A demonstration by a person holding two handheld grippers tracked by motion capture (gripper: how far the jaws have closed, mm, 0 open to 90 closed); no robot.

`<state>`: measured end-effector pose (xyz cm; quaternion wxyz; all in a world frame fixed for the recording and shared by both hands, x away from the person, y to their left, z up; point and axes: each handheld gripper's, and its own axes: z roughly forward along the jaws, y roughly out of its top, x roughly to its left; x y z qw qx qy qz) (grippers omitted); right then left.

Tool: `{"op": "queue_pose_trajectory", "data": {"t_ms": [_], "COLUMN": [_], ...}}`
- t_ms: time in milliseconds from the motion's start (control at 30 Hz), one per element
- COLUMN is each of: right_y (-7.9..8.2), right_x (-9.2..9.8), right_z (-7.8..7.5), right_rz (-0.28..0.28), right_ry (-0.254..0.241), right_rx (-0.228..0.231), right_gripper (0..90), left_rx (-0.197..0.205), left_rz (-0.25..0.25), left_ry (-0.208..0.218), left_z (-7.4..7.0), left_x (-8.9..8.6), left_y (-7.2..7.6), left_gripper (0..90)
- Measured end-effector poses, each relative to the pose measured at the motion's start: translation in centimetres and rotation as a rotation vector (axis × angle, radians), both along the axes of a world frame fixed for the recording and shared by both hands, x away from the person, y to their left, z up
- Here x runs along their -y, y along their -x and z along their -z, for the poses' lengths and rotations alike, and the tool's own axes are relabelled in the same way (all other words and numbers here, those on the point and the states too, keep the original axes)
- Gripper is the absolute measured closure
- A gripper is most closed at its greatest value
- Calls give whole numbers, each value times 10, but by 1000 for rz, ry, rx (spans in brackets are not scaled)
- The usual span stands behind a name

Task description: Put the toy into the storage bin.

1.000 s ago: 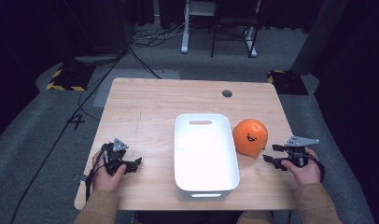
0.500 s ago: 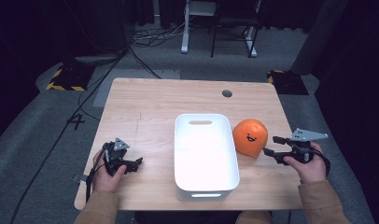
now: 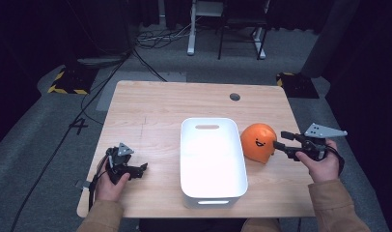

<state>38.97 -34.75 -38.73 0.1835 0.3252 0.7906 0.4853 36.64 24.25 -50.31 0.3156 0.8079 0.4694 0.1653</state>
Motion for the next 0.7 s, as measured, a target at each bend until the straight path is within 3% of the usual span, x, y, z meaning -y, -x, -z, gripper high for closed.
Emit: {"op": "queue_pose_trajectory", "data": {"t_ms": [133,467,700], "right_y": [-3,-21,-32], "right_x": [-3,-16,-27], "right_z": [-2,-3,2], "right_rz": [-3,-2,-18], "right_ry": [-28,0,7], "right_rx": [21,13,19], "right_gripper": [454,471,406], "left_rx": [0,0,0], "left_rz": [0,0,0], "left_ry": [0,0,-1], "left_z": [0,0,0], "left_x": [0,0,0], "left_y": [0,0,0], "left_gripper": [65,65,65]}}
